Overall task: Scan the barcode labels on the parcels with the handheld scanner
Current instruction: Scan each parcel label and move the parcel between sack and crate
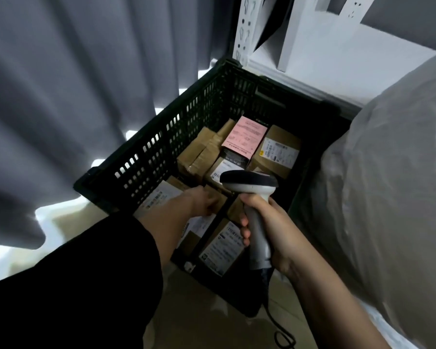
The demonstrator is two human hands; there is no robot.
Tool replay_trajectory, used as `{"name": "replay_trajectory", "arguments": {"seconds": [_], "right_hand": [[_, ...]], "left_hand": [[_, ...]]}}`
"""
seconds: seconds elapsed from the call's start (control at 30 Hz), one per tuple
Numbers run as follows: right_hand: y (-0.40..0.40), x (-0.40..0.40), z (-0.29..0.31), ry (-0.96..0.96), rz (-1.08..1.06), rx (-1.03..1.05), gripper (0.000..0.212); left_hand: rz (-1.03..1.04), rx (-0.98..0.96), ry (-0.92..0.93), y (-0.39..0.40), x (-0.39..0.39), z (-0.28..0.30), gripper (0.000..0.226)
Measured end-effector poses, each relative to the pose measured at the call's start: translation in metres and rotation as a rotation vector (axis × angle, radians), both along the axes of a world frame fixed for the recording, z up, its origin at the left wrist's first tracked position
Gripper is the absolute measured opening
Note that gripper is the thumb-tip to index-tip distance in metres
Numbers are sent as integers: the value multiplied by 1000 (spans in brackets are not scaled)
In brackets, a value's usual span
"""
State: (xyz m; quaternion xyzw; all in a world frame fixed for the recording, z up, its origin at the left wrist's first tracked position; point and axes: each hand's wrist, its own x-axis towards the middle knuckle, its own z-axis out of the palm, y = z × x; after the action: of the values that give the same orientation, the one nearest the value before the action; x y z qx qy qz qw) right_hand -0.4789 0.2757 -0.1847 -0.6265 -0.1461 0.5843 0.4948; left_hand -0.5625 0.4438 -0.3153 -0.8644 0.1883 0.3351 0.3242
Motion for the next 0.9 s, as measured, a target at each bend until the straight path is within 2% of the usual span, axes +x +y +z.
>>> {"name": "replay_trajectory", "arguments": {"seconds": [0.03,0.07,0.13,0.23,0.3,0.4,0.5,0.6,0.7,0.83,0.9], "right_hand": [[-1,1,0,4,-6,7,26],[-2,3,0,6,-8,11,26],[-6,2,9,0,4,10,25],[-12,0,32,-46,2,52,20],[-18,-1,56,-84,-5,98,18],[-31,-3,95,-148,7,197,17],[-46,-6,130,-175,-65,313,14],[-66,-4,156,-237,-132,393,12],[-87,2,170,-280,-164,453,11],[-108,5,175,-276,-203,516,21],[-111,6,175,-257,-232,536,20]], "left_hand": [[-31,91,41,1,0,0,42],[73,160,57,3,-1,1,41],[211,124,16,4,-4,22,37],[549,9,-27,4,-12,86,25],[759,-34,-152,3,-17,136,24],[941,-86,-475,-9,-30,203,29],[1311,-430,-909,-16,-47,233,35],[1640,-1044,-1228,-41,-53,253,40],[1797,-1618,-1358,-80,-48,269,34],[1880,-2027,-1469,-114,-40,267,31],[1894,-2227,-1514,-121,-36,264,26]]}}
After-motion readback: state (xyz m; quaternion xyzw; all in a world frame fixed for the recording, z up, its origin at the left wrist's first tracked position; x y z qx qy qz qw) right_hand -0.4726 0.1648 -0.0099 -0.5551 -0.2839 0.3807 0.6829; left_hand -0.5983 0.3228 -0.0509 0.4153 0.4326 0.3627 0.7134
